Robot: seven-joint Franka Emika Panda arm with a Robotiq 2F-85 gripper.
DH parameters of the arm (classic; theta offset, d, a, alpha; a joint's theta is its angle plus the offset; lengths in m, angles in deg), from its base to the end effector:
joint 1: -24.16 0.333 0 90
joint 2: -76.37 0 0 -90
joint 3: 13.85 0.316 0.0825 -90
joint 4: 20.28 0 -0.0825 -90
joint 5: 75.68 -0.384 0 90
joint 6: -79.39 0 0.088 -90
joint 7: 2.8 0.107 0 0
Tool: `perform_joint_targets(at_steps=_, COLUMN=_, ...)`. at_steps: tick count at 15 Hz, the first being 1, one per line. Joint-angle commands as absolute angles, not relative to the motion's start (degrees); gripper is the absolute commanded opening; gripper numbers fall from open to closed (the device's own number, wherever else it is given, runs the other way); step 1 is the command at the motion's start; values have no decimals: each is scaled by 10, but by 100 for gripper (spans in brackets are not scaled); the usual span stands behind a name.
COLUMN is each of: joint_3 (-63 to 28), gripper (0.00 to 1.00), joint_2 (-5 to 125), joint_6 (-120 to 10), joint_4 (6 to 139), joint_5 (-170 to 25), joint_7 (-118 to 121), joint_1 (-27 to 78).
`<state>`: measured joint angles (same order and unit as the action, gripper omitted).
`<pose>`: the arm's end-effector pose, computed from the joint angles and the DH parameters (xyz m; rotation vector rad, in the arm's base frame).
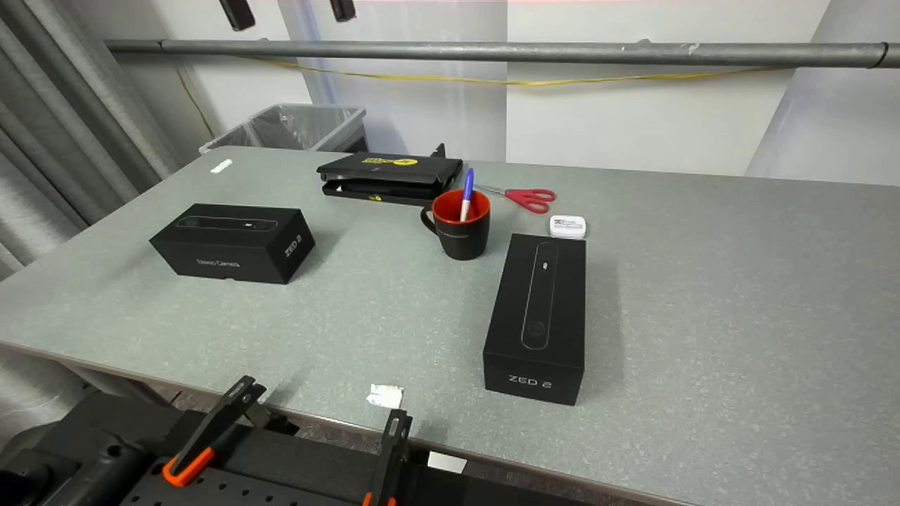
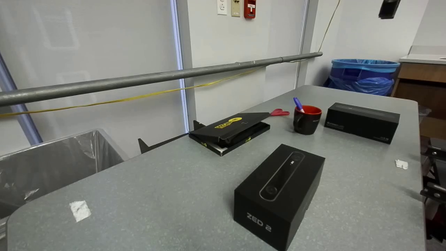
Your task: Take the marker out of the cup and put it on the table
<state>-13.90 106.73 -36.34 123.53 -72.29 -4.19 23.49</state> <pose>0.3887 -0.0083 0.4669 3.0864 0.0562 0.0599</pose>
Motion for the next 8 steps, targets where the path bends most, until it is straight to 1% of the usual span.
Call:
perform_joint_targets(at_steps=1, joint_3=-139, gripper=100, joint_2=971, joint_6=-485, joint_4=1230, joint_5=-708, joint_7=-33, joint_1=228)
perform_joint_targets(at_steps=3, joint_3=-143, gripper=100, joint_2=905, joint_6=-553, joint_4=1214, joint_5=-702, joint_7=-25, joint_1=219)
perform_joint_targets(at_steps=6, joint_3=-156, gripper=100, joint_2=827, joint_6=-600, joint_4=1184, joint_5=-708, joint_7=-18, joint_1=207)
perform_joint_targets(at_steps=7, joint_3=-162, gripper=100, joint_2=811, joint_6=-587, joint_4=1170, joint_5=-717, joint_7=-24, joint_1=206)
perform_joint_targets(at_steps=8, joint_3=-158, gripper=100, joint_2=858, joint_6=-588, joint_4=1211, joint_5=-716, joint_7=-36, joint_1=213)
